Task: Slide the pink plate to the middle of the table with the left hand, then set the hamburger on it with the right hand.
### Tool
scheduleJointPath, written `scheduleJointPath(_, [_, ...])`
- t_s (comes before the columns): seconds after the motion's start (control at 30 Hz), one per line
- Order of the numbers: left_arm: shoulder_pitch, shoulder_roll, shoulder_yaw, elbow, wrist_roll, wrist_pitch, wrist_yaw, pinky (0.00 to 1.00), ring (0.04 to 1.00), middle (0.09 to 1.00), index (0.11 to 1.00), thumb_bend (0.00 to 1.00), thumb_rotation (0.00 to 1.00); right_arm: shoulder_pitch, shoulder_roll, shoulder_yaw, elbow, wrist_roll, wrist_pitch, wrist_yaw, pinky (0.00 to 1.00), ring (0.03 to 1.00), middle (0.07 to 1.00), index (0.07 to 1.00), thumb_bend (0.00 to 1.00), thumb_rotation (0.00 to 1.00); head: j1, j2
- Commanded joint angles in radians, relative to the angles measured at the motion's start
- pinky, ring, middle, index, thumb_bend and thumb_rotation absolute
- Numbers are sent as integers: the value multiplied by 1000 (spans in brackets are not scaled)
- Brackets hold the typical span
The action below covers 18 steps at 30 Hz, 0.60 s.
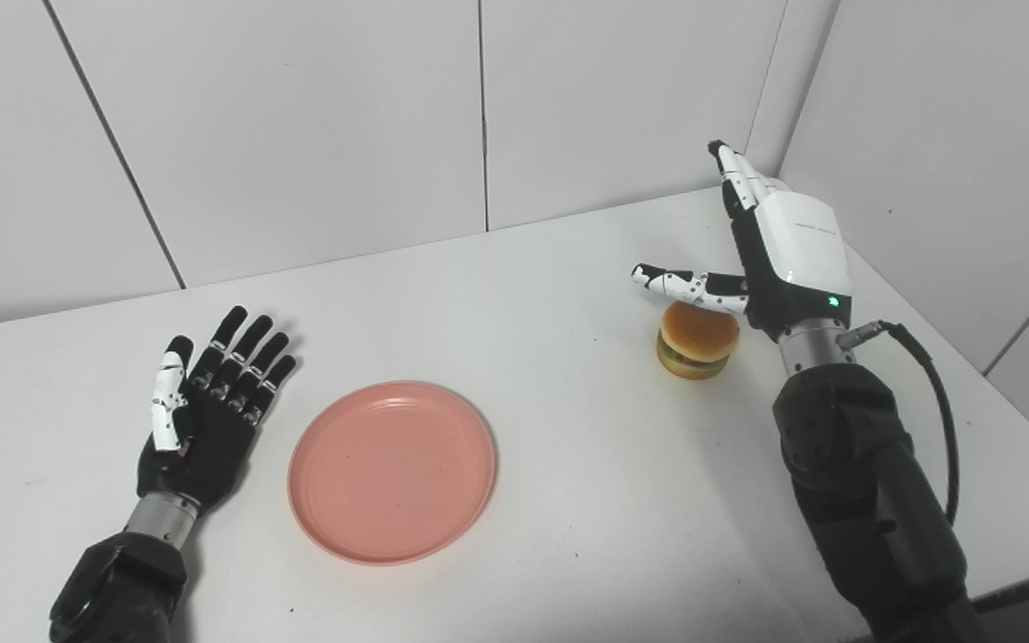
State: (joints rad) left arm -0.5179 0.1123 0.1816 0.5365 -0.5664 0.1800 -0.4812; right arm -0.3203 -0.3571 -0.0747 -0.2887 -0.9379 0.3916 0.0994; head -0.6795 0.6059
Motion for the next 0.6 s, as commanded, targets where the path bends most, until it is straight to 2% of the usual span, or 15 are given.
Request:
scheduleJointPath(0.0, [68, 22, -3, 55, 43, 76, 63, 944, 917, 920, 925, 377, 1000, -14, -33, -14, -13, -19, 32, 10, 776, 910, 957, 985, 960, 720, -1, 1])
scheduleJointPath(0.13, [69, 24, -3, 48, 39, 82, 64, 942, 915, 919, 922, 377, 1000, -11, -36, -12, 6, -18, 56, 22, 767, 900, 949, 991, 966, 700, -3, 3])
scheduleJointPath(0.33, [69, 28, -3, 43, 37, 89, 62, 947, 919, 925, 925, 381, 1000, 0, -42, -11, 74, 14, 41, 0, 790, 915, 954, 1000, 1000, 749, -7, 13])
scheduleJointPath(0.57, [70, 33, -8, 41, 43, 84, 63, 944, 916, 921, 919, 388, 1000, 4, -32, -6, 121, 52, 37, -16, 814, 939, 966, 999, 1000, 747, -6, 23])
